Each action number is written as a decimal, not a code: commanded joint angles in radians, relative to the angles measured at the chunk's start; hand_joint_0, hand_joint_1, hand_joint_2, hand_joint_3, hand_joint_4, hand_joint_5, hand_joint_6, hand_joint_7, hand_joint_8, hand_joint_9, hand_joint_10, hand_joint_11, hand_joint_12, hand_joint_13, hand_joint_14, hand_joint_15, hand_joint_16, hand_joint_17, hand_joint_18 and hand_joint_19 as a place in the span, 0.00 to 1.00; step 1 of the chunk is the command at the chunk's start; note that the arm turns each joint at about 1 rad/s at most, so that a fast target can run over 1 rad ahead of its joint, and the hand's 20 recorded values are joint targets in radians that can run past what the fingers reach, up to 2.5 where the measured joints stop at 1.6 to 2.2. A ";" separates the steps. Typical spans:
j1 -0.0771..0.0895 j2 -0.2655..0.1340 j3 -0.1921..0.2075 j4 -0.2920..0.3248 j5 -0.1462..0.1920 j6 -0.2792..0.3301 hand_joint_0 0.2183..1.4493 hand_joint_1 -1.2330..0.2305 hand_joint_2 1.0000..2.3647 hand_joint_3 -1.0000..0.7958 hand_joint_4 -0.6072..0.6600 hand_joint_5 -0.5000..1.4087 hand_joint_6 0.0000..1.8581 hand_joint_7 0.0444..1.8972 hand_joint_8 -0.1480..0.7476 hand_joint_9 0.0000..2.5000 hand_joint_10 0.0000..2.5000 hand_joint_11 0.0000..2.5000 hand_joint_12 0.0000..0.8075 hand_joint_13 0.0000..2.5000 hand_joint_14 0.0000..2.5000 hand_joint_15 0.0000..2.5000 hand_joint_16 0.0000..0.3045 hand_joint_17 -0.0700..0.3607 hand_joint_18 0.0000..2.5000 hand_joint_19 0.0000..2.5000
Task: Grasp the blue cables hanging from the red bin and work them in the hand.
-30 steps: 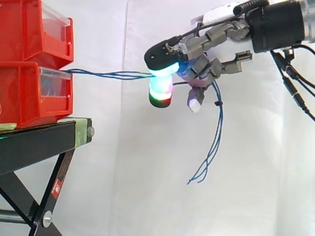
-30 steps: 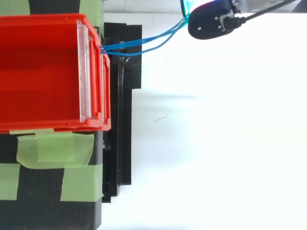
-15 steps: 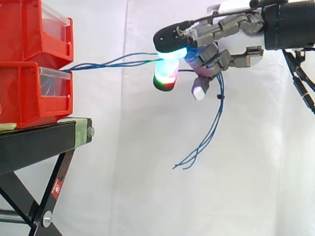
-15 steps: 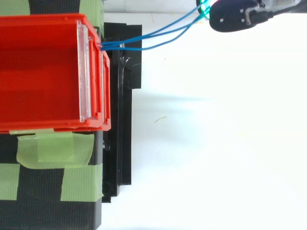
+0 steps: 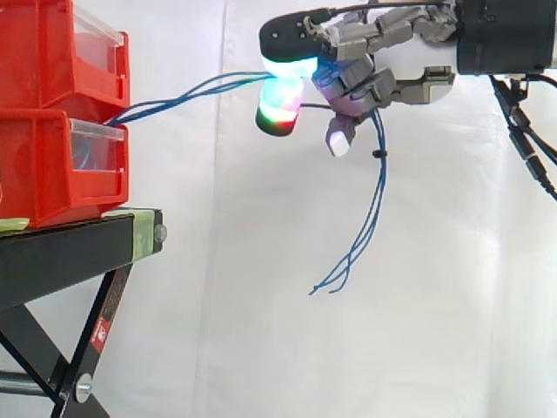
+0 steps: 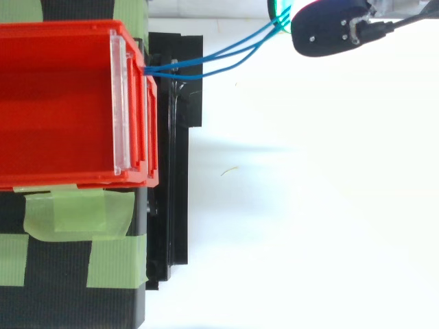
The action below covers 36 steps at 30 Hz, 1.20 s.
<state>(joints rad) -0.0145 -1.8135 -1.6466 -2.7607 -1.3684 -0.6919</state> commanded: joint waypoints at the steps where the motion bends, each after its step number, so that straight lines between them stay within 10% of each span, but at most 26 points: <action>1: 0.001 -0.001 -0.001 0.026 0.017 -0.006 0.49 0.38 0.01 0.29 0.68 0.40 0.22 0.66 0.60 0.22 1.00 1.00 0.61 0.36 1.00 0.68 0.17 0.43 0.41 0.28; 6: 0.002 -0.001 -0.001 0.009 0.066 -0.006 0.48 0.38 0.01 0.20 0.68 0.40 0.22 0.65 0.60 0.22 1.00 1.00 0.61 0.36 1.00 0.67 0.17 0.43 0.42 0.26; 29: 0.008 -0.001 0.001 0.023 0.078 -0.032 0.44 0.37 0.00 0.00 0.69 0.41 0.28 0.62 0.60 0.24 1.00 1.00 0.60 0.37 1.00 0.66 0.18 0.45 0.43 0.23; 36: 0.011 -0.009 -0.001 0.023 0.084 -0.037 0.52 0.39 0.02 0.38 0.68 0.42 0.23 0.65 0.59 0.25 1.00 1.00 0.59 0.38 1.00 0.67 0.17 0.43 0.44 0.26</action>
<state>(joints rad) -0.0036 -1.8184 -1.6474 -2.7380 -1.2861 -0.7275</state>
